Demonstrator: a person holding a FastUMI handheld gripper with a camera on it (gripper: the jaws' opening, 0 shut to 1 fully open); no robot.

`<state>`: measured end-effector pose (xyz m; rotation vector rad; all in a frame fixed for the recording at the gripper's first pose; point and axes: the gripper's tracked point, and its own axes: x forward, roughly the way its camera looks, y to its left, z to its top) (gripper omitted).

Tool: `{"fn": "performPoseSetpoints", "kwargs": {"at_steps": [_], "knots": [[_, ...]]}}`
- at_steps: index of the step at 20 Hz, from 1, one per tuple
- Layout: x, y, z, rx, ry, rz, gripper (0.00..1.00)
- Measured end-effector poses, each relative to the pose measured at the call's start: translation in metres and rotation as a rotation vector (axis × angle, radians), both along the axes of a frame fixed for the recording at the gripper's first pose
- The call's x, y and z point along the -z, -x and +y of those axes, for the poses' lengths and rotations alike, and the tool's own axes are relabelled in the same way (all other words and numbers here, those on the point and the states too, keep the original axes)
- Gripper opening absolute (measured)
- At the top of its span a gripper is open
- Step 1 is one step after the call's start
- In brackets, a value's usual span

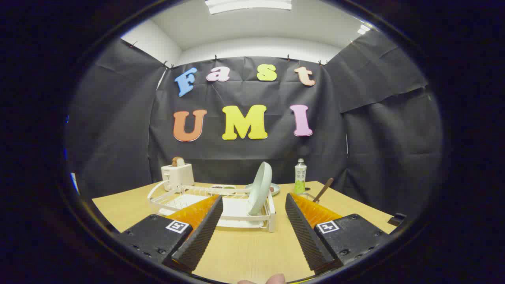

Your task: Take the plate from the dish rack, then take the spoon from the basket and place it into the plate.

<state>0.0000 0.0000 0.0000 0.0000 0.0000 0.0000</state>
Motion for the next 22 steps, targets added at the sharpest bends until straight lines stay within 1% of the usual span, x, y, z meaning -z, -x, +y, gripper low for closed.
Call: {"fn": "performPoseSetpoints", "kwargs": {"at_steps": [2, 6, 16, 22], "knots": [[0.002, -0.001, 0.002, 0.006, 0.01, 0.0, 1.0], [0.008, -0.002, 0.01, -0.018, 0.023, 0.017, 1.0], [0.005, -0.01, -0.002, 0.02, 0.001, 0.008, 1.0], [0.001, -0.021, -0.006, 0.022, -0.019, 0.012, 1.0]]}}
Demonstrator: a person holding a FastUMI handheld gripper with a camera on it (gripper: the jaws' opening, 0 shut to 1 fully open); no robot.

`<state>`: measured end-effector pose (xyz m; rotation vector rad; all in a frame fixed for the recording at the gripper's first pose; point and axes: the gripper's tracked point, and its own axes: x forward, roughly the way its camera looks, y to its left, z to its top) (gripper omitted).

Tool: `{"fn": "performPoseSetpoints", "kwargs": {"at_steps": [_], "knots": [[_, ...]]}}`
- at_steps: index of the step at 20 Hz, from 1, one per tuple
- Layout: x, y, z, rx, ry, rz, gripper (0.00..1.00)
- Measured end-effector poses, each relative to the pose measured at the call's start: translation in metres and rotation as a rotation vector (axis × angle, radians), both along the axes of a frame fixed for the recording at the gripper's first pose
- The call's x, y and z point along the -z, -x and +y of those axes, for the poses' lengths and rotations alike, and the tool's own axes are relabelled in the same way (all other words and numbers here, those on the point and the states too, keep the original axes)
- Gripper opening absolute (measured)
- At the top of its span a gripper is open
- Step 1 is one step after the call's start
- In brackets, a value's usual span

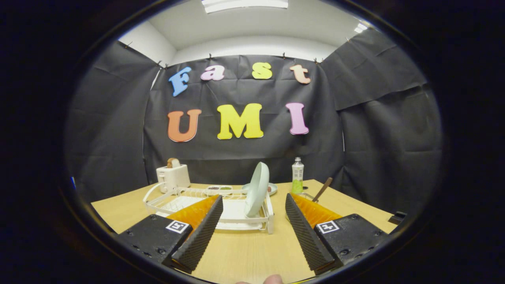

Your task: Take the plate from the dish rack, then take the spoon from the basket and place it into the plate.

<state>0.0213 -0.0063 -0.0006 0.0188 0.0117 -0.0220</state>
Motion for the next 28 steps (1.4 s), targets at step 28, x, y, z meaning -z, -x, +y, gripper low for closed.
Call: {"fn": "performPoseSetpoints", "kwargs": {"at_steps": [28], "knots": [[-0.009, -0.223, -0.028, 0.066, -0.063, 0.264, 0.7]]}}
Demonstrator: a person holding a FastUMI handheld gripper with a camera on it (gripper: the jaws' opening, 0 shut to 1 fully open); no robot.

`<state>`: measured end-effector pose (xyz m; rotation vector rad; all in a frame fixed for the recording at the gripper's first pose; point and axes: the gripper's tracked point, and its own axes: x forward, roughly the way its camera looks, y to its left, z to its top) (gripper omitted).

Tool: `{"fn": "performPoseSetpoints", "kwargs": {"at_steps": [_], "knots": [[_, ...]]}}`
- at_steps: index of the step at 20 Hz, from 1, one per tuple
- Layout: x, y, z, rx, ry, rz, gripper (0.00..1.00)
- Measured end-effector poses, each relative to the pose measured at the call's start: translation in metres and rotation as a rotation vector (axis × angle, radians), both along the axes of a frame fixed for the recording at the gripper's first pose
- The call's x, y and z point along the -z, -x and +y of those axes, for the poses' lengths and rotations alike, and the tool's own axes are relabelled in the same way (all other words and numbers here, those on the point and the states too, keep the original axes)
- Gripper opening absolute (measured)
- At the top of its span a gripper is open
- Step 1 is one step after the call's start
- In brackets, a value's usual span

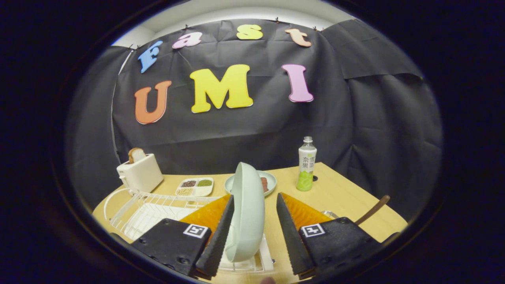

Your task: Take the plate from the dish rack, then take the spoon from the basket and place it into the plate.

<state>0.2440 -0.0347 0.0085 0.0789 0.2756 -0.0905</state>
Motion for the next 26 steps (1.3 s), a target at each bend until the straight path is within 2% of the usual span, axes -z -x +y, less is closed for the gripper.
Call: {"fn": "performPoseSetpoints", "kwargs": {"at_steps": [5, 7, 13, 21, 26], "knots": [[-0.013, 0.002, -0.005, 0.074, 0.012, -0.024, 0.33], [-0.015, 0.003, -0.003, 0.101, 0.038, -0.015, 0.29], [-0.033, -0.002, -0.004, 0.178, 0.191, -0.004, 0.22], [-0.044, -0.009, -0.002, 0.188, 0.213, 0.025, 0.2], [-0.049, -0.012, 0.003, 0.187, 0.286, 0.062, 0.19]]}}
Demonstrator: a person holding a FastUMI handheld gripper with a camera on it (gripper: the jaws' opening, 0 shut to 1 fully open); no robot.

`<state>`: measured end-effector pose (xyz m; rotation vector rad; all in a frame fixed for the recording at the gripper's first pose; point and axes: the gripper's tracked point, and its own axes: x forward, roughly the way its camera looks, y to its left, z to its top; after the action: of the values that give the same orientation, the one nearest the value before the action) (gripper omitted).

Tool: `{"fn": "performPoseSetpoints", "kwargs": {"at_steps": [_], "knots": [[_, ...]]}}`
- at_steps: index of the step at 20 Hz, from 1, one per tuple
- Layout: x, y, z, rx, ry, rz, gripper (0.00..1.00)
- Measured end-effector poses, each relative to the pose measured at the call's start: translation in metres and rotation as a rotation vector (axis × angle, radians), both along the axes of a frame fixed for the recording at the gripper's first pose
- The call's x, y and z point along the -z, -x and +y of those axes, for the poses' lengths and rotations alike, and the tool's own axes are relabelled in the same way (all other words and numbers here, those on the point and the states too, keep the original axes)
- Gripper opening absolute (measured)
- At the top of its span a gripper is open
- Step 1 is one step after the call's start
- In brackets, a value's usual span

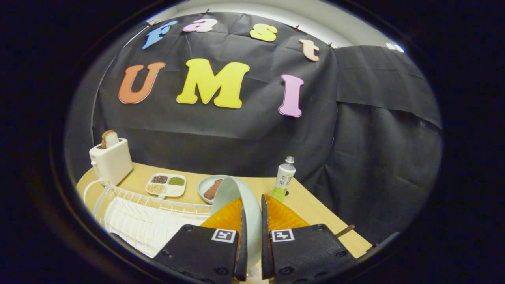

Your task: Take the plate from the dish rack, then take the spoon from the basket and place it into the plate.

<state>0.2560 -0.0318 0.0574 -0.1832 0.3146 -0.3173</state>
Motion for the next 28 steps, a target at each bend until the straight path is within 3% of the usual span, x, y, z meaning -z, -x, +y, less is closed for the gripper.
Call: {"fn": "performPoseSetpoints", "kwargs": {"at_steps": [5, 9, 11, 18, 28], "knots": [[-0.005, -0.003, 0.001, 0.001, -0.001, 0.022, 0.17], [-0.04, 0.001, 0.006, 0.016, 0.089, -0.034, 0.17], [-0.051, 0.002, 0.017, -0.035, 0.028, -0.058, 0.09], [-0.028, 0.072, 0.037, -0.176, -0.173, -0.075, 0.08], [0.073, 0.196, 0.03, -0.25, -0.323, -0.008, 0.08]]}}
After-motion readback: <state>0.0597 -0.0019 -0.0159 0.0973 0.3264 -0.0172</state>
